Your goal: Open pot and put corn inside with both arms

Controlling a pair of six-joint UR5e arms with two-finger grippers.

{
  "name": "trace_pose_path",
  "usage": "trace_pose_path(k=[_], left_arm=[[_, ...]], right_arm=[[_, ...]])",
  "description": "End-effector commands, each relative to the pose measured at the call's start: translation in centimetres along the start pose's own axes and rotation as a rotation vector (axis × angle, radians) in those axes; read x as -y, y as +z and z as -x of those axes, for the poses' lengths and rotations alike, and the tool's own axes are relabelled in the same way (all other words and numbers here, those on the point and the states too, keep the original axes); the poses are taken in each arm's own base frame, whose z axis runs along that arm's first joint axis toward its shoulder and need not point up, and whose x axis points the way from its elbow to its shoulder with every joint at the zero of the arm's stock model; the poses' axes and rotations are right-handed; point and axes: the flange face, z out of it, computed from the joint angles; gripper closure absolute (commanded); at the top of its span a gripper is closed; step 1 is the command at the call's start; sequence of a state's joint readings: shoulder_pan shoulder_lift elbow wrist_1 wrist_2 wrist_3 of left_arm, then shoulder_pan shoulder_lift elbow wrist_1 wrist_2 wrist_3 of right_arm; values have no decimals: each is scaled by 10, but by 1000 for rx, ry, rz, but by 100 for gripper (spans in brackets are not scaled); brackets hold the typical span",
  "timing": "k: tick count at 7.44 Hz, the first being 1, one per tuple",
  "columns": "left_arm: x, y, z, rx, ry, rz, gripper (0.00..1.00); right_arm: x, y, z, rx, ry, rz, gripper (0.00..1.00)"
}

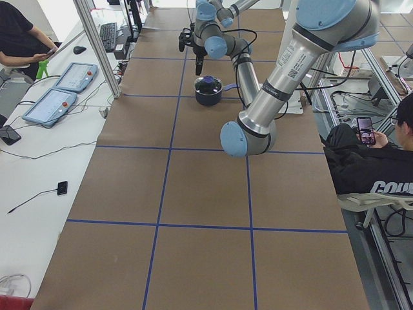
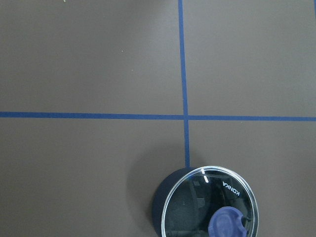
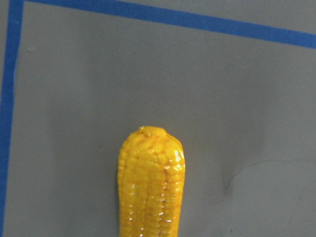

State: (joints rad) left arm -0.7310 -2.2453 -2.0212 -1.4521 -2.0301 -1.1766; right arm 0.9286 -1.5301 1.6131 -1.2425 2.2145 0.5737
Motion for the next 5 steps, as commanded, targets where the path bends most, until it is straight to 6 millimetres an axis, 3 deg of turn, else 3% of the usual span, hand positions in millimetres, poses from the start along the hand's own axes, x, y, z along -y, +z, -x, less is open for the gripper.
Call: trace_pose_path(k=[1, 2, 3, 5], left_arm=[[-7, 9, -6, 13, 1, -7, 3], [-8, 10, -5, 13, -1, -6, 3], [-8, 10, -5, 13, -1, -6, 3], [-14, 22, -15, 17, 7, 15, 3]], right_arm=[[-1, -2, 7, 27, 11, -3, 0], [-2, -9, 14, 45, 2, -7, 7], [-1, -9, 15, 48, 1, -6, 34], [2, -12, 19, 53, -4, -12, 56]])
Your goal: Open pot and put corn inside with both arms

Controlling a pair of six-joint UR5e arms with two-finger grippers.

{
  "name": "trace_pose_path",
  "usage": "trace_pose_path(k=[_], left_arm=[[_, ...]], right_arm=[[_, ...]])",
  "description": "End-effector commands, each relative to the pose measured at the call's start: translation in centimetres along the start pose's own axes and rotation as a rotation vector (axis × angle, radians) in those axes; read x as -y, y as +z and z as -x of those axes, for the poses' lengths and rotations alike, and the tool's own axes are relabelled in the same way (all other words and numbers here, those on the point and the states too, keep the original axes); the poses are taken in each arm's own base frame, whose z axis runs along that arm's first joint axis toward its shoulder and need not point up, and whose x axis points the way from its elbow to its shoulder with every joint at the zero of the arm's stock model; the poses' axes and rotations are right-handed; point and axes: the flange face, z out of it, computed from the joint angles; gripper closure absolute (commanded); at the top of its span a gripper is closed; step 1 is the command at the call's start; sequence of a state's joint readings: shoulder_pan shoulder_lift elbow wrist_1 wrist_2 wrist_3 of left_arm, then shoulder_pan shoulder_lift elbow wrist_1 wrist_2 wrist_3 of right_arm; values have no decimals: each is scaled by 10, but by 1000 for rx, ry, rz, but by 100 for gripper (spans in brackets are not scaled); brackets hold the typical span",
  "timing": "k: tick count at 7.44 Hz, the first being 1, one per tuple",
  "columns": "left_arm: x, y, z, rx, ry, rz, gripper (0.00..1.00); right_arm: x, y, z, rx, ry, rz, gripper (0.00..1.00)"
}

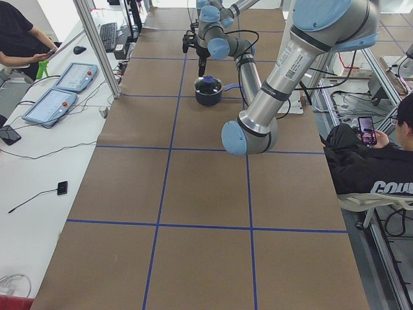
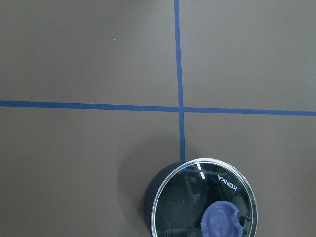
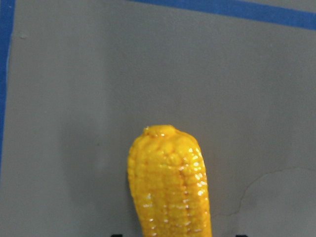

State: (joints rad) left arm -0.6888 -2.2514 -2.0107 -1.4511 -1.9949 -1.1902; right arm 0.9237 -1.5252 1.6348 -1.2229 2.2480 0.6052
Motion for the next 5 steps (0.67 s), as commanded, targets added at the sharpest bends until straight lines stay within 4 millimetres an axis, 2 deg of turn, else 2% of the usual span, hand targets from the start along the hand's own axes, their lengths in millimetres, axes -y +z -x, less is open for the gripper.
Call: trace_pose_path(k=[1, 2, 3, 4, 5], left_arm=[[10, 17, -20, 15, 1, 4, 3], [11, 28, -30, 22, 3, 17, 3], [12, 32, -31, 26, 4, 20, 3], [16, 46, -42, 40, 2, 32, 3], [13, 62, -51, 63, 6, 22, 3]], right_arm=[[6, -7, 11, 14, -6, -1, 56], [5, -7, 11, 18, -8, 2, 64], [7, -11, 12, 23, -7, -3, 64], [13, -21, 9, 38, 16, 2, 64], [32, -51, 12, 70, 42, -12, 64]])
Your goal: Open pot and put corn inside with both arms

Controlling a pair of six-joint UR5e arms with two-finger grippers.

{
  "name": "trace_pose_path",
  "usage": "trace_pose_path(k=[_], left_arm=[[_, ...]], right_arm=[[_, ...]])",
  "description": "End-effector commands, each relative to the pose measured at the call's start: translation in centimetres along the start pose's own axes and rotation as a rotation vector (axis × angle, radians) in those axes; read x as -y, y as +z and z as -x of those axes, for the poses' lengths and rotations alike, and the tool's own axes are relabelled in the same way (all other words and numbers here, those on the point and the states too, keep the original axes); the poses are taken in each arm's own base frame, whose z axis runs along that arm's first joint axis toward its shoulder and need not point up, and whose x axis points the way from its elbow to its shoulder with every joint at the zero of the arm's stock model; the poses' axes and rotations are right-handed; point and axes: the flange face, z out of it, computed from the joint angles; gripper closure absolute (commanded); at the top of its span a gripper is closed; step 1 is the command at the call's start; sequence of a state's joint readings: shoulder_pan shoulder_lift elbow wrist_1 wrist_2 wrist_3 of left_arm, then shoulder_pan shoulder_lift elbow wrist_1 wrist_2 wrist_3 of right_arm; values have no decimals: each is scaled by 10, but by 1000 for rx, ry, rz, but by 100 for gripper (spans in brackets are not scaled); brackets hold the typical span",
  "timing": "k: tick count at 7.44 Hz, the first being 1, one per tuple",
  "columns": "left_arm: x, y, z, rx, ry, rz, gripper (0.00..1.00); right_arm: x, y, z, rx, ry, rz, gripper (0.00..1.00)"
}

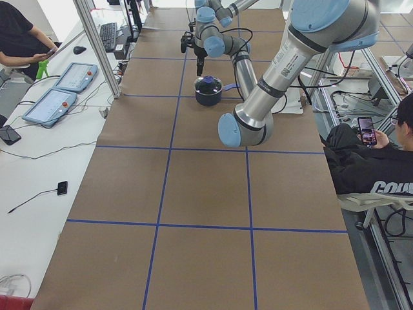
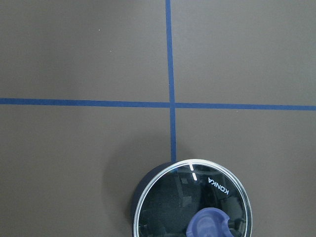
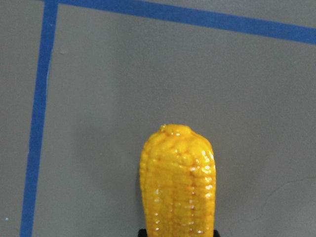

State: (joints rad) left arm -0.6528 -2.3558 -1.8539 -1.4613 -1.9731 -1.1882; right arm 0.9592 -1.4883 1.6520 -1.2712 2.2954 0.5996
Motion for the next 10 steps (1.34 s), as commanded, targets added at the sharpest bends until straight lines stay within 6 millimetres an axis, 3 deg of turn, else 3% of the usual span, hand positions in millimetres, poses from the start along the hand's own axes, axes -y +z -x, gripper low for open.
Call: trace_pose_path(k=[1, 3, 4, 5, 7, 10], left_arm=[[-11, 42, -19, 41, 8, -19, 3], [-30, 89, -33, 30, -10, -37, 3], [-37, 100, -35, 28, -3, -36, 3], [-48, 111, -40, 36, -3, -28, 3], [-51, 112, -46, 36, -3, -33, 3], [-51, 112, -47, 34, -1, -33, 23]], right_arm=[[28, -53, 16, 46, 42, -21, 64], [62, -98, 51, 60, 74, -27, 64], [72, -113, 59, 63, 85, -35, 64], [73, -116, 61, 71, 87, -33, 64], [75, -120, 62, 74, 86, -39, 64], [76, -122, 62, 75, 86, -42, 64]])
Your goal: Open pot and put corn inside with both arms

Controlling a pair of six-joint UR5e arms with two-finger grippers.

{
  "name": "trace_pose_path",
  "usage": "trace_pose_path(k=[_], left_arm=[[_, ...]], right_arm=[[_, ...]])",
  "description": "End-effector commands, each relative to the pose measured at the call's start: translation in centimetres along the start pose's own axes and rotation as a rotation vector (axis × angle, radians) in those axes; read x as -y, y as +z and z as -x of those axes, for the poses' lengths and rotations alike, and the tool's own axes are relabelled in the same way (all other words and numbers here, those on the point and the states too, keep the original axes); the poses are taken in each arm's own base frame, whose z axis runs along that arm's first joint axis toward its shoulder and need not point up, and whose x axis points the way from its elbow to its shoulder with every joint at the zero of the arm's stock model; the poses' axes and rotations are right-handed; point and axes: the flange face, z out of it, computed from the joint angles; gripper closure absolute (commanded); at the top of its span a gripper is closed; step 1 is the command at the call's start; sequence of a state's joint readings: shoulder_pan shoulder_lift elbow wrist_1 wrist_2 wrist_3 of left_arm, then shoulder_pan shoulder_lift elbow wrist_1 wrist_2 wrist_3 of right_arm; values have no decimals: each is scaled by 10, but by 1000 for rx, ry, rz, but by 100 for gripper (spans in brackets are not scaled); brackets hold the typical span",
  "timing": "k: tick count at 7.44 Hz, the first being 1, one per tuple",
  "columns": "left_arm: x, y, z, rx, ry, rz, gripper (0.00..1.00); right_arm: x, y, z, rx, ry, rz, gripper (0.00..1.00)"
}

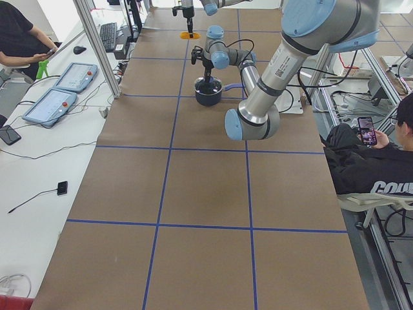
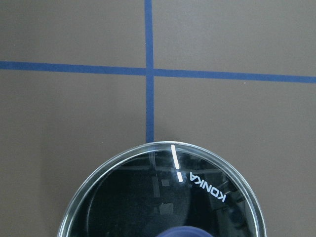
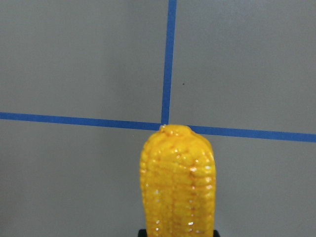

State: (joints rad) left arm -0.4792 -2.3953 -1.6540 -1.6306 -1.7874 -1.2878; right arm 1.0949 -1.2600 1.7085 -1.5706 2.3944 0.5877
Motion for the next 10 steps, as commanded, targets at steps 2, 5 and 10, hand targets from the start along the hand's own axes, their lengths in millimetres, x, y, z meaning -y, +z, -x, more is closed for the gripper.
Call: trace_pose_path(k=[2, 5, 10], left_arm=[[0, 0, -2, 0, 6, 0, 33], [1, 5, 0, 10, 7, 3, 38], [-2, -15, -7, -22, 19, 4, 44]], right_arm=[[1, -1, -2, -2, 4, -2, 64], [1, 1, -2, -3, 0, 1, 64], [4, -1, 0, 0, -1, -2, 64]])
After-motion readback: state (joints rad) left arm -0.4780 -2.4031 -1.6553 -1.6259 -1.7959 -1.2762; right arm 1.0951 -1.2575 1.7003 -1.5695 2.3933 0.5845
